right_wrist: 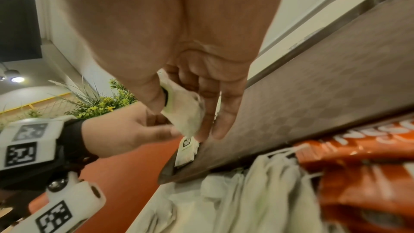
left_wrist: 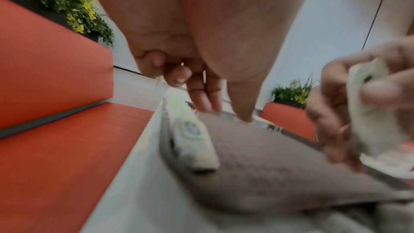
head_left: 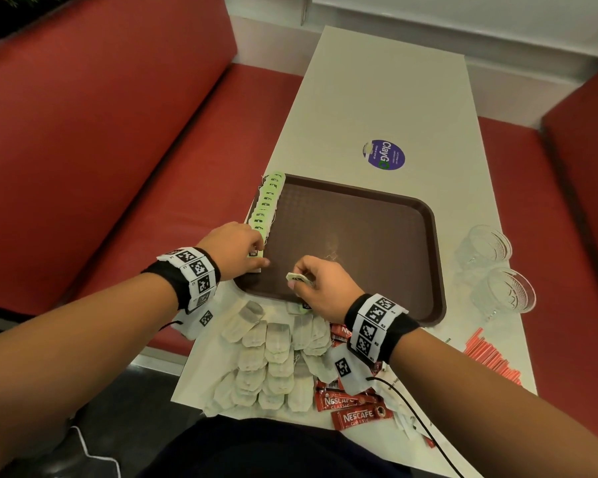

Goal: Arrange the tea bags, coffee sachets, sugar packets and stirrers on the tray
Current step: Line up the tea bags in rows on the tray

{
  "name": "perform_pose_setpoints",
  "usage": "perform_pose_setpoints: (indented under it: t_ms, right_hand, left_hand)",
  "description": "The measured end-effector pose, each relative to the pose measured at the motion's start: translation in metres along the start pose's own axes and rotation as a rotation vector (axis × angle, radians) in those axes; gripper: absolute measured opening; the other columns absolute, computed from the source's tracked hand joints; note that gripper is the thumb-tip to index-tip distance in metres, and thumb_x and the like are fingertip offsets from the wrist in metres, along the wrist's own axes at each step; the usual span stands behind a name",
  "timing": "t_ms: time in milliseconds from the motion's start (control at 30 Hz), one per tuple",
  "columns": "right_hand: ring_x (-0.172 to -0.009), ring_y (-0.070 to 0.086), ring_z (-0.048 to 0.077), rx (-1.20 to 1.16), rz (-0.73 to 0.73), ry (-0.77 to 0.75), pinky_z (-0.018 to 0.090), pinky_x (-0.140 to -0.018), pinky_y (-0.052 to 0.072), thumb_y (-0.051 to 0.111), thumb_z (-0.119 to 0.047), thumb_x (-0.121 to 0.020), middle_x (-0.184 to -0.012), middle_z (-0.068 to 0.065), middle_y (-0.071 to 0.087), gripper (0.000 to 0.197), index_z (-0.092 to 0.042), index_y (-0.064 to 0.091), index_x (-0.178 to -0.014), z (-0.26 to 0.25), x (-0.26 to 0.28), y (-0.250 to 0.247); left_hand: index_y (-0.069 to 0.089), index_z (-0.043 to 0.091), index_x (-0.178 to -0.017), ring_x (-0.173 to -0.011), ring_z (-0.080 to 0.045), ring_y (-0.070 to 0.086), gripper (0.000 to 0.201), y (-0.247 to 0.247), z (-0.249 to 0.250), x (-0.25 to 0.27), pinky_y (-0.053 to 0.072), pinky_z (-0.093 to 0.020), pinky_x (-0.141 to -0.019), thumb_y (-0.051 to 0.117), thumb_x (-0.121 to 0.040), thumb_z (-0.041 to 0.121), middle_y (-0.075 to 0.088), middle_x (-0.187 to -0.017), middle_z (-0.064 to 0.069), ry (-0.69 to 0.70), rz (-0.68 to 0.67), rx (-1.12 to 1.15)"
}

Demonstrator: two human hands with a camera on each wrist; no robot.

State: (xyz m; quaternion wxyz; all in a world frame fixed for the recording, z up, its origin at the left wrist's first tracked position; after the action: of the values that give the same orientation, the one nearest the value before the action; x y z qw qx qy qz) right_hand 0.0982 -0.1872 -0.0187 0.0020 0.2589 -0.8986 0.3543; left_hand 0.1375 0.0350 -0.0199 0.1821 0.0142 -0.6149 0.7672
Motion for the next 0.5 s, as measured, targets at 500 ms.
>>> perform_pose_setpoints:
  t_ms: [500]
  right_hand:
    - [-0.076,0.058,0.019,0.080,0.089,-0.018,0.034,-0.068,0.047,0.073,-0.031,-0.088,-0.085,0.002,0.062,0.021,-0.013,0.062,-0.091,-0.003,0.000,0.000]
  left_hand:
    - [0.069,0.025,-0.091,-0.059,0.003,0.051,0.007,-0.023,0.045,0.027,0.034,-0.012,-0.057,0.067,-0.094,0.031,0.055,-0.062,0.014,0.265,0.142,0.328]
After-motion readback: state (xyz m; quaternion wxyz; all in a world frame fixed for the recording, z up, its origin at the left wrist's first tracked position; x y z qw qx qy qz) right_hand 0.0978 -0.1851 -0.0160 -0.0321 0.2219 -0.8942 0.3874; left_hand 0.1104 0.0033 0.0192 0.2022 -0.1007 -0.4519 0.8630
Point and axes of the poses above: each hand's wrist, its own x-axis away from the middle knuckle, its own y-axis out of the palm, z = x × y, the point moved 1 cm from there along -x, towards the middle knuckle
